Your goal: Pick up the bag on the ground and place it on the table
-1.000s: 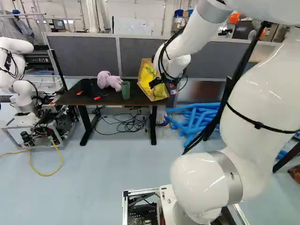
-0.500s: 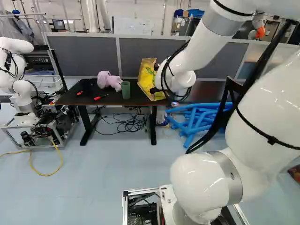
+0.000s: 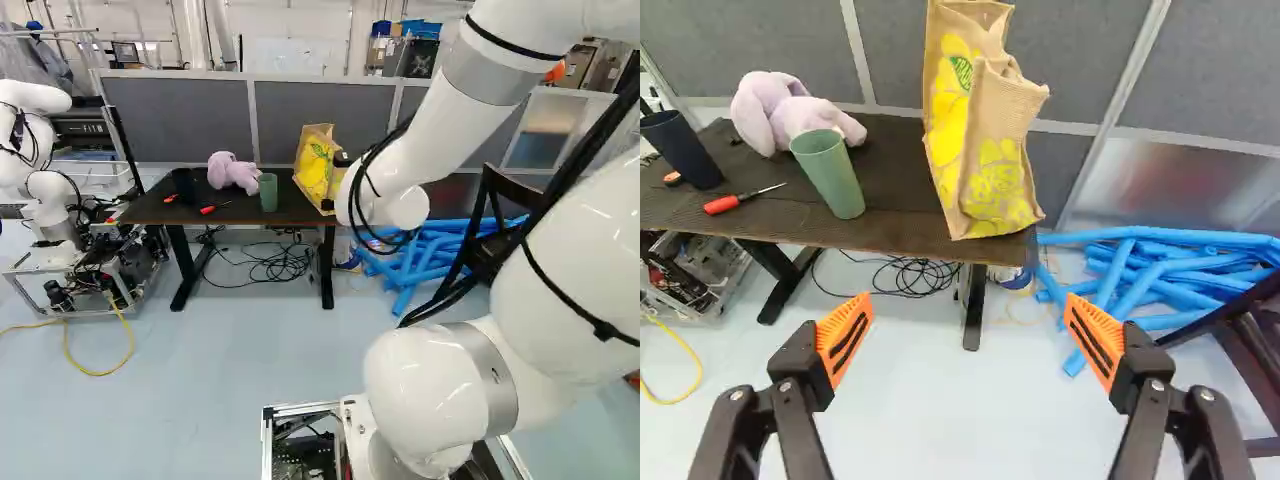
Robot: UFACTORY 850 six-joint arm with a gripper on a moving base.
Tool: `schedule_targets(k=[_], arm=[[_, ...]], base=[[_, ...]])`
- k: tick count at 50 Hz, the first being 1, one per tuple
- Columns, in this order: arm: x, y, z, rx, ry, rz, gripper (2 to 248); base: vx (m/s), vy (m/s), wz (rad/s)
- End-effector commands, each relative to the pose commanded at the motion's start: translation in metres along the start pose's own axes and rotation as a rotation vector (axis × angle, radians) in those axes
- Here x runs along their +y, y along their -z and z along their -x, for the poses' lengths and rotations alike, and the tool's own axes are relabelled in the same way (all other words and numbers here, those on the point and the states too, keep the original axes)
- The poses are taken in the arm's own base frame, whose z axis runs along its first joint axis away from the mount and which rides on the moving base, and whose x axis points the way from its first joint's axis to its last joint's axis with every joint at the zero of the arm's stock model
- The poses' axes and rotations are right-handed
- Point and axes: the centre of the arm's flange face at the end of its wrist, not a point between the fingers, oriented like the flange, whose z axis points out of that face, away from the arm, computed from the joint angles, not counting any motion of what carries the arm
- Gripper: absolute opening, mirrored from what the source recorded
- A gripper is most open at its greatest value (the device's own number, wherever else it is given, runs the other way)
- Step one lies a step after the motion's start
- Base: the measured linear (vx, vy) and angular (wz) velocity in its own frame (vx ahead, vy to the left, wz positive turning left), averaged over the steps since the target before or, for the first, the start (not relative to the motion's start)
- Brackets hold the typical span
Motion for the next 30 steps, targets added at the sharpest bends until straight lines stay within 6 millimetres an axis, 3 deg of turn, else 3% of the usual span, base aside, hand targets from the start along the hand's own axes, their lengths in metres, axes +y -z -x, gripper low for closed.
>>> schedule_targets(k=[30], arm=[[-0.002,0.03,0.042,0.096,-0.022,-0.001,247]], base=[[0.0,0.0,0.0]])
